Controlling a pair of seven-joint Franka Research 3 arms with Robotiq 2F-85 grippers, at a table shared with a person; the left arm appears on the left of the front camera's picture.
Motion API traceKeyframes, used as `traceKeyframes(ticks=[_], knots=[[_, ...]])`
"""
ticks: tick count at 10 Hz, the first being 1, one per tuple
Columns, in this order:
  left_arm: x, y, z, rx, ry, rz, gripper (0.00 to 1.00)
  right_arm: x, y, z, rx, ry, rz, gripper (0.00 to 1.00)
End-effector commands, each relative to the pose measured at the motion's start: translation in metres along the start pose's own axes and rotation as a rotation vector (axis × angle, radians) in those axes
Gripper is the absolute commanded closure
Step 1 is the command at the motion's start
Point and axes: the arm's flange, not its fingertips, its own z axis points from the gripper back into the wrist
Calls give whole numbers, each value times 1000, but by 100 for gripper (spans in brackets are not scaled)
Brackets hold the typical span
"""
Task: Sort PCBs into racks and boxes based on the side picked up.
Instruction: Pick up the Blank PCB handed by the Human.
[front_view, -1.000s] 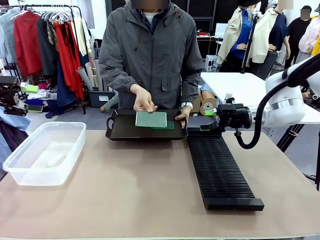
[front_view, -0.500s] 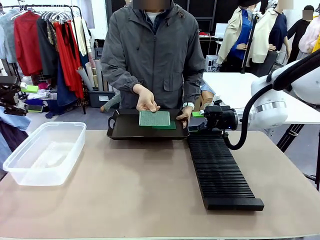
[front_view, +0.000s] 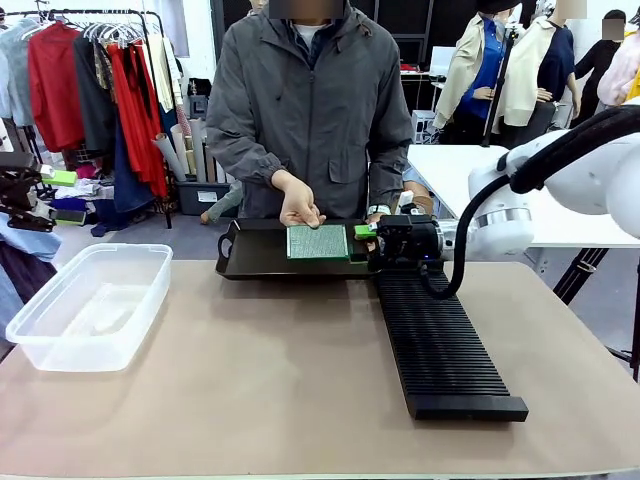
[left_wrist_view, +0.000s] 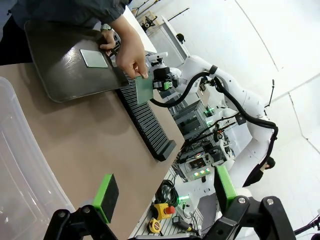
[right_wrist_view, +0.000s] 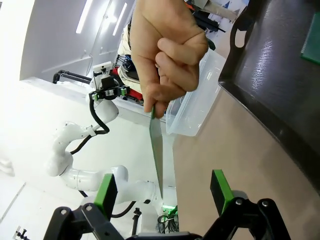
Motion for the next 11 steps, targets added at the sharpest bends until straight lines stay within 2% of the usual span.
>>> traceKeyframes(ticks=[1, 6, 10, 11], knots=[[0, -3, 0, -7, -4, 9, 0, 24, 0, -17, -15, -6, -25, 0], [0, -3, 0, -7, -4, 9, 0, 47, -4, -37, -42, 27, -58, 0], [0, -3, 0, -7, -4, 9, 0, 47, -5, -38, -55, 31, -75, 0], [0, -3, 0, -7, -4, 9, 0, 46, -5, -35, -60, 22, -77, 4]])
